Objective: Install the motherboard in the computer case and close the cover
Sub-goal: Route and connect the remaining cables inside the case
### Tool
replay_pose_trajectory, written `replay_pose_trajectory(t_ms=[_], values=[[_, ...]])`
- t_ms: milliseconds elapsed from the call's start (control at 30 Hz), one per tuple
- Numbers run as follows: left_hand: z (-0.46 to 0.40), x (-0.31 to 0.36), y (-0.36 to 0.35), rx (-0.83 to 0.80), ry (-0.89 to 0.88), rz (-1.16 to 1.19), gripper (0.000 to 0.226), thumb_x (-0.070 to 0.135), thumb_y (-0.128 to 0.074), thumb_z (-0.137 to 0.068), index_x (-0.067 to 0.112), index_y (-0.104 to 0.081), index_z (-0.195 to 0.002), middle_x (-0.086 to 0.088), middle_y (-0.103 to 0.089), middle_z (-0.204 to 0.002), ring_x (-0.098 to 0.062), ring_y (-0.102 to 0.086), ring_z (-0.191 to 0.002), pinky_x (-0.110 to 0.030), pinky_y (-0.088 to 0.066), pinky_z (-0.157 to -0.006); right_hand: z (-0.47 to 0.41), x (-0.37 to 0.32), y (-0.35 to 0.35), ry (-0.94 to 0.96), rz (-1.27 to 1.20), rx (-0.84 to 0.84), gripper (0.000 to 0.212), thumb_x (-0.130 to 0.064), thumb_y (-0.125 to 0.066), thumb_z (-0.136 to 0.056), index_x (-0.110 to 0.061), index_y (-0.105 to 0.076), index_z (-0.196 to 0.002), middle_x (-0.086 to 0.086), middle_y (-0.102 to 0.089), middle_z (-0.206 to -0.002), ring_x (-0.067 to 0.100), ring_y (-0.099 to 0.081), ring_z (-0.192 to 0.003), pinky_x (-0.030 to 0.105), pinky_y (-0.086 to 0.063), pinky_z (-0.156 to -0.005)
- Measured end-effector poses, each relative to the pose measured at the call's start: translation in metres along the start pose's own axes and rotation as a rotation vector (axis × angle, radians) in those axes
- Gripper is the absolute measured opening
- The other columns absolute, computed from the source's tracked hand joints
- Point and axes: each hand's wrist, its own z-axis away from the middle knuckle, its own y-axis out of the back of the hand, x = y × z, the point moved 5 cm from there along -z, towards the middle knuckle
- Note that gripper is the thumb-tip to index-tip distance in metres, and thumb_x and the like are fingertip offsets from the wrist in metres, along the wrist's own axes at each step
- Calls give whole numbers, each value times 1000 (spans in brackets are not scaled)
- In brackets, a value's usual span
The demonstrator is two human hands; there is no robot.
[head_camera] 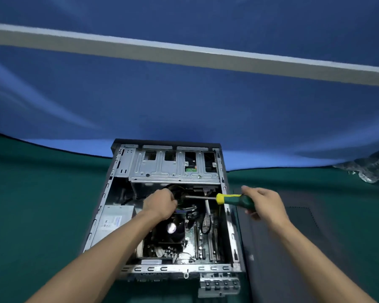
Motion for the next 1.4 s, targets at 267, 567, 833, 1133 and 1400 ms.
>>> replay_pose_trajectory(t_ms=[267,567,833,1133,1400], values=[[41,110,-12,286,-82,152,34,32,-50,-89,18,-43,-59,7,-51,-54,-12,-48,-55,-24,-28,-47,-8,57,21,-289,-436,-626,21,-25,-62,-85,-9,-70,-96,7,-71,-81,11,-57,-53,22,-41,-47],[57,170,-63,375,-94,-91,33,35,-49,-90,19,-35,-65,4,-46,-61,-25,-51,-64,-31,-25,-53,-34,115,12,-327,-493,-577,19,7,-52,-79,-10,-61,-77,8,-69,-66,19,-66,-57,25,-49,-52],[60,180,-76,498,-177,-215,22,23,-59,-88,15,-49,-70,-1,-53,-70,-24,-51,-53,-27,-24,-47,-50,174,-23,-313,-84,-469,19,-15,-62,-78,-21,-44,-78,-1,-52,-73,19,-53,-72,29,-43,-64],[57,185,-75,452,-178,-268,21,17,-73,-73,13,-56,-62,-1,-55,-63,-25,-53,-47,-22,-24,-44,-55,170,-34,16,589,-426,30,-11,-52,-88,-4,-43,-116,17,-62,-113,36,-61,-104,37,-47,-78],[55,178,-76,484,-129,-172,21,21,-68,-79,15,-54,-63,1,-56,-66,-25,-52,-50,-23,-25,-48,-56,158,-39,237,944,-482,26,-3,-50,-87,-7,-61,-111,13,-67,-111,29,-64,-104,33,-49,-82]])
